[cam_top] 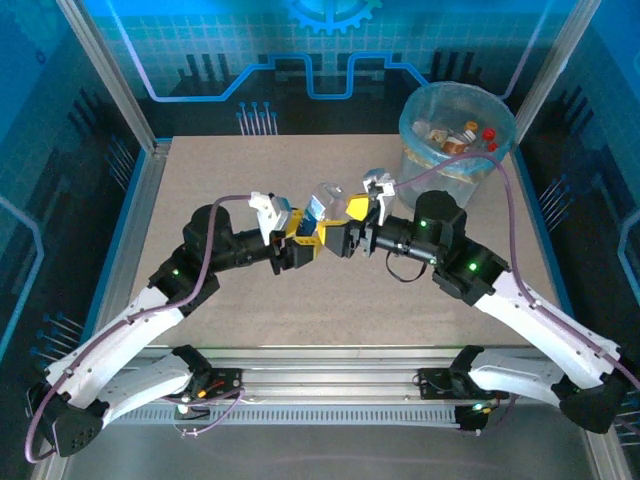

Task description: Put the plastic bottles in the bin

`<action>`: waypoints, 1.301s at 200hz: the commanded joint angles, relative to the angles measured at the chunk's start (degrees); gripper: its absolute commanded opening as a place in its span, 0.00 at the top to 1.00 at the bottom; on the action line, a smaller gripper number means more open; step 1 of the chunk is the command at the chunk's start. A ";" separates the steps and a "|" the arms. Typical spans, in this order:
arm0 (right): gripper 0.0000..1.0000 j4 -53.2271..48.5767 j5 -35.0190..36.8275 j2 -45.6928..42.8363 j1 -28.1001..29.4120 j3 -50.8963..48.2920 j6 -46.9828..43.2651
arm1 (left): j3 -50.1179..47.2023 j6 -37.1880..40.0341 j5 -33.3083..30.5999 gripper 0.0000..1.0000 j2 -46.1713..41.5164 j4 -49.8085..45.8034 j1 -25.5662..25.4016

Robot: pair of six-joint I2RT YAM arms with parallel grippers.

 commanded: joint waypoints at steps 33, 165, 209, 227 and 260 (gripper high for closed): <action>0.18 2.13 4.48 4.03 1.37 3.51 4.76 | 0.63 4.03 -3.42 0.48 1.58 -0.46 -1.45; 0.49 -18.74 18.35 5.86 -10.02 21.81 -10.59 | -0.98 7.42 -12.14 0.01 0.62 3.07 -1.81; 0.50 -17.28 36.68 12.70 -20.66 33.23 -28.19 | -1.61 8.89 -14.65 0.01 0.58 1.98 -1.83; 0.50 -16.37 39.14 17.76 -26.36 36.54 -29.70 | -1.54 9.37 -16.16 0.01 0.49 1.72 -1.84; 0.49 -11.91 46.04 28.91 -32.29 39.31 -30.10 | -1.76 10.96 -17.95 0.01 0.92 0.79 -1.77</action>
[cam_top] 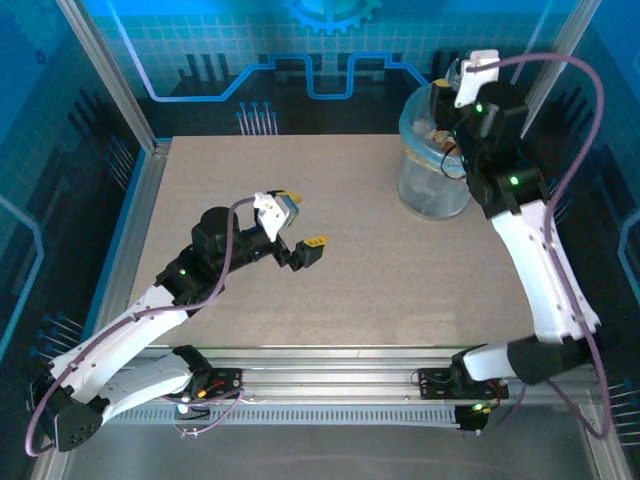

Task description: Put the plastic bottles in the bin

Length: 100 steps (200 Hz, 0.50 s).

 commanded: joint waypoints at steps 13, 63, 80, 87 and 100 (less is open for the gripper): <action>0.46 4.65 11.30 12.27 -3.85 2.13 -5.72 | -0.19 2.69 -2.77 0.01 -0.19 -0.98 -0.14; 0.16 -6.11 10.93 24.99 -5.40 13.34 -2.08 | 0.12 2.94 -3.75 0.01 -0.16 -3.96 -0.15; 0.16 -5.40 9.96 24.19 -5.45 11.72 -1.33 | -0.33 2.26 -4.31 0.01 -0.07 -3.95 -0.14; 0.16 -5.05 9.40 23.77 -5.57 11.01 -1.02 | -0.38 2.06 -4.38 0.01 -0.07 -3.86 -0.08; 0.17 -4.83 8.95 23.07 -5.75 10.31 -0.81 | -0.58 1.80 -4.43 0.01 0.02 -3.72 -0.14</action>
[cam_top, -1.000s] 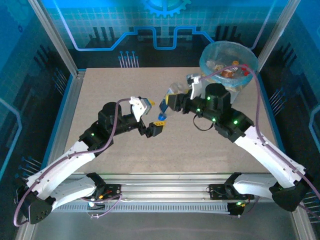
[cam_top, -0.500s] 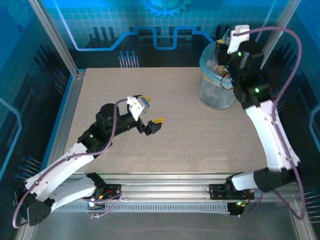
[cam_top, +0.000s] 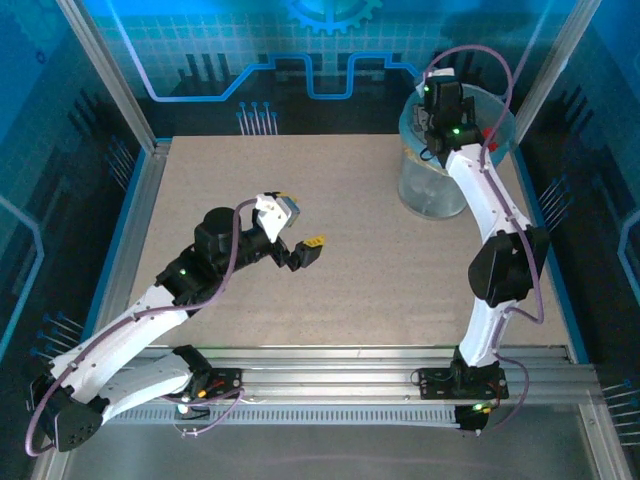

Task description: Put the plastic bottles in the bin

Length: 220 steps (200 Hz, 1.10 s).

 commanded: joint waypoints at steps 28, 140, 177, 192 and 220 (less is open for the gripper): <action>0.19 -0.71 -0.70 -3.64 -1.83 1.39 1.98 | -0.58 0.22 -1.55 0.01 0.40 -0.38 -0.17; 0.19 -5.53 -2.01 -0.62 -3.62 6.41 3.03 | -0.65 0.84 -4.69 0.01 0.96 -0.34 -0.08; 0.20 -8.93 -4.37 3.84 -4.77 12.00 4.85 | -0.61 0.93 -5.10 0.01 1.36 -0.04 -0.13; 0.20 -12.23 -5.33 7.16 -5.36 16.61 5.91 | -0.58 0.97 -5.18 0.01 1.57 -0.08 -0.13; 0.20 -17.98 -7.00 13.44 -6.27 23.42 7.35 | -0.67 0.97 -5.32 0.01 1.94 0.02 -0.12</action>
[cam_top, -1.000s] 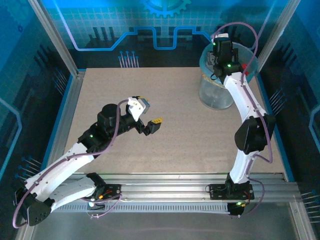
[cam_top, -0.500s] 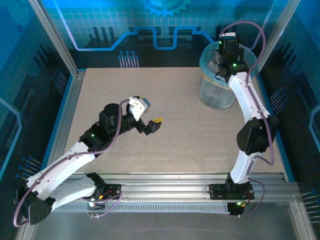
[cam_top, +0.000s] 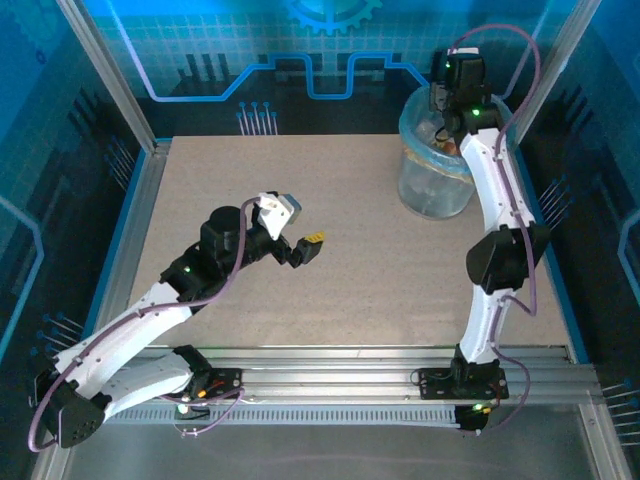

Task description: Put the plastic bottles in the bin

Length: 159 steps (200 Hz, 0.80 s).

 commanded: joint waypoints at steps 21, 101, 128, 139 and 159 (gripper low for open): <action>0.23 -10.89 -4.74 8.47 -2.69 6.90 4.30 | -0.84 0.99 -1.32 0.01 0.29 0.41 -0.01; 0.22 -12.86 -11.75 5.49 -3.07 10.73 7.24 | -0.02 0.46 -2.33 0.01 0.22 -0.21 -0.03; 0.18 -11.75 -11.48 1.82 -2.22 11.51 7.18 | 0.30 -0.24 -3.86 0.01 0.13 0.02 0.00; 0.20 -10.55 -11.71 0.56 -1.85 11.42 6.85 | 0.30 -0.25 -4.42 0.01 0.00 0.16 -0.01; 0.37 -7.95 -13.89 0.17 -1.44 11.46 5.71 | 0.32 -0.30 -5.11 0.01 0.15 0.73 -0.04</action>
